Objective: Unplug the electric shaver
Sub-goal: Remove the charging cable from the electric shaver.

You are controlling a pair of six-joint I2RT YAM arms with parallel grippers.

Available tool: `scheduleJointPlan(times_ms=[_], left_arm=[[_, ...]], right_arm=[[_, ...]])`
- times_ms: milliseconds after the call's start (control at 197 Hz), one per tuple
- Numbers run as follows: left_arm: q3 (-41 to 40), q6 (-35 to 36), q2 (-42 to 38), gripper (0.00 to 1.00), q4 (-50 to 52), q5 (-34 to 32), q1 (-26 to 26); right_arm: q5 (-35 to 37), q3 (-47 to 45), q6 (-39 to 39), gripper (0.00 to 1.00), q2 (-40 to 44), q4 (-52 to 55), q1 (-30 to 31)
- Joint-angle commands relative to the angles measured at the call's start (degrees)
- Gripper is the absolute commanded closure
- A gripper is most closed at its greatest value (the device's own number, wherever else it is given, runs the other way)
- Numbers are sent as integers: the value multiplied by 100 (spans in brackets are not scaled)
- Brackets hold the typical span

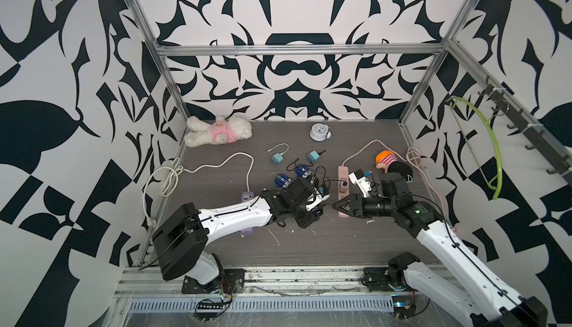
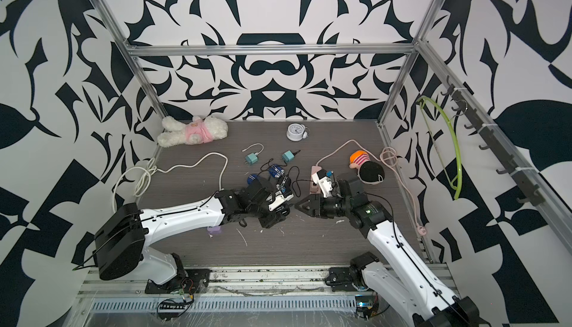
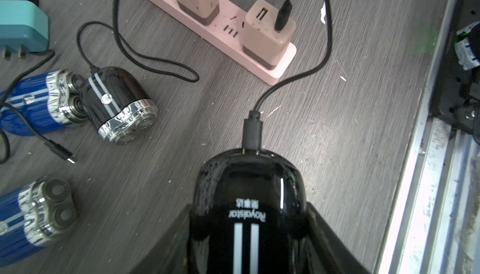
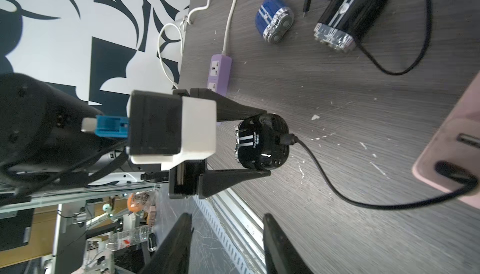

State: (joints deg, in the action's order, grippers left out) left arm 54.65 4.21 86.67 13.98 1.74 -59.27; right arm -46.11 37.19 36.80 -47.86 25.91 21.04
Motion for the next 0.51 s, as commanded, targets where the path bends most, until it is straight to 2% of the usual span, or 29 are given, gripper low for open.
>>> scheduleJointPlan(times_ms=[0,224,341,503], left_arm=[[29,-68,-15,62,-20,152,-15],[107,-69,51,62,43,161,-13],[142,-69,36,62,59,163,-15],[160,-137,-1,62,65,171,-15]], right_arm=[[-492,-161,393,57,-6,-496,-12],[-733,-557,601,57,-26,-626,6],[-560,-745,648,58,-82,-756,6],[-254,-1096,1134,57,-89,-1593,10]])
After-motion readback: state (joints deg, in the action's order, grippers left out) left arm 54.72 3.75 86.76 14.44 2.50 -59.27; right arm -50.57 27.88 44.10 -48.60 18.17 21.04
